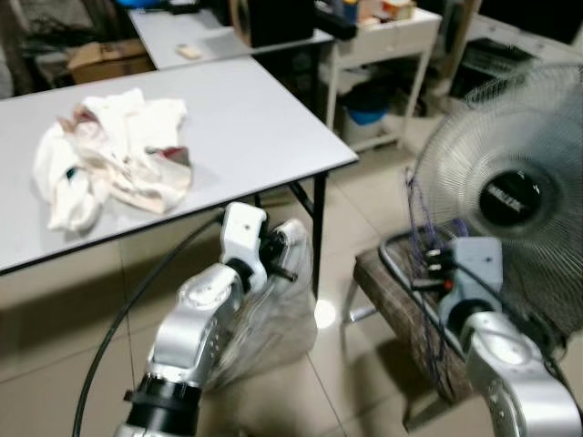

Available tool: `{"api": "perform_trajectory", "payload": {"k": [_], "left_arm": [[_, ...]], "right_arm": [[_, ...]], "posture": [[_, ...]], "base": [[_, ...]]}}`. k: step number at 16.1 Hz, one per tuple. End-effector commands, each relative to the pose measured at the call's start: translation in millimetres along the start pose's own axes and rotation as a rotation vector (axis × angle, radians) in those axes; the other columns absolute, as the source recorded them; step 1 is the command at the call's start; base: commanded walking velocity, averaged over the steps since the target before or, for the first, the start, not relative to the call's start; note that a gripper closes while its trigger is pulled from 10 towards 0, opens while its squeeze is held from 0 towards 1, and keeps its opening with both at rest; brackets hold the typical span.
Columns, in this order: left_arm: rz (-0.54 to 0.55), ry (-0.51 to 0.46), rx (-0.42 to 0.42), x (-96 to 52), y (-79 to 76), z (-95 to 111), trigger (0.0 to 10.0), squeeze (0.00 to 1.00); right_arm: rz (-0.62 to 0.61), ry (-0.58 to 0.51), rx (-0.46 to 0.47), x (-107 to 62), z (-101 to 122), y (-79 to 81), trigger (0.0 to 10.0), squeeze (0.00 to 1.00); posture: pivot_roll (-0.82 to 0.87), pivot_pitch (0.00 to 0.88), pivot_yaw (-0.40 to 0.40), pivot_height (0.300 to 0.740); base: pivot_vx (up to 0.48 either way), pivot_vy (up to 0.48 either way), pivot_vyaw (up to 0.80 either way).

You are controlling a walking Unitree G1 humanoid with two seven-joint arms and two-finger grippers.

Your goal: Hang hanger

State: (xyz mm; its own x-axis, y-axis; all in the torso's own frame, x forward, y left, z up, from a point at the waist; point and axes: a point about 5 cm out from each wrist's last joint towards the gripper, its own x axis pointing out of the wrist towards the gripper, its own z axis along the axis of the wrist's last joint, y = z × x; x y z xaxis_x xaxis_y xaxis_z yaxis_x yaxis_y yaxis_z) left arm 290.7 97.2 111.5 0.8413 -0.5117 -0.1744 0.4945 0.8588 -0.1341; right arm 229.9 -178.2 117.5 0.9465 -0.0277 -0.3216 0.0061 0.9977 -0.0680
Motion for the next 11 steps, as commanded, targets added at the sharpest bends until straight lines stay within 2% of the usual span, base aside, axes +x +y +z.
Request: {"api": "perform_trajectory", "payload": {"k": [1, 11], "left_arm": [[0.025, -0.065, 0.024, -2.6, 7.9, 15.0, 10.0, 0.00], [0.022, -0.062, 0.024, -2.7, 7.8, 13.8, 10.0, 0.00]], "right_arm": [[0.031, -0.013, 0.004, 0.7, 3.7, 6.4, 10.0, 0.00], [0.008, -0.065, 0.022, 3.8, 14.7, 4.4, 10.0, 0.00]], "posture": [[-0.07, 0.000, 0.009, 0.723], [-0.07, 0.000, 0.004, 0.723]], "base": [[0.349, 0.000, 0.00], [0.351, 0.000, 0.00]]}}
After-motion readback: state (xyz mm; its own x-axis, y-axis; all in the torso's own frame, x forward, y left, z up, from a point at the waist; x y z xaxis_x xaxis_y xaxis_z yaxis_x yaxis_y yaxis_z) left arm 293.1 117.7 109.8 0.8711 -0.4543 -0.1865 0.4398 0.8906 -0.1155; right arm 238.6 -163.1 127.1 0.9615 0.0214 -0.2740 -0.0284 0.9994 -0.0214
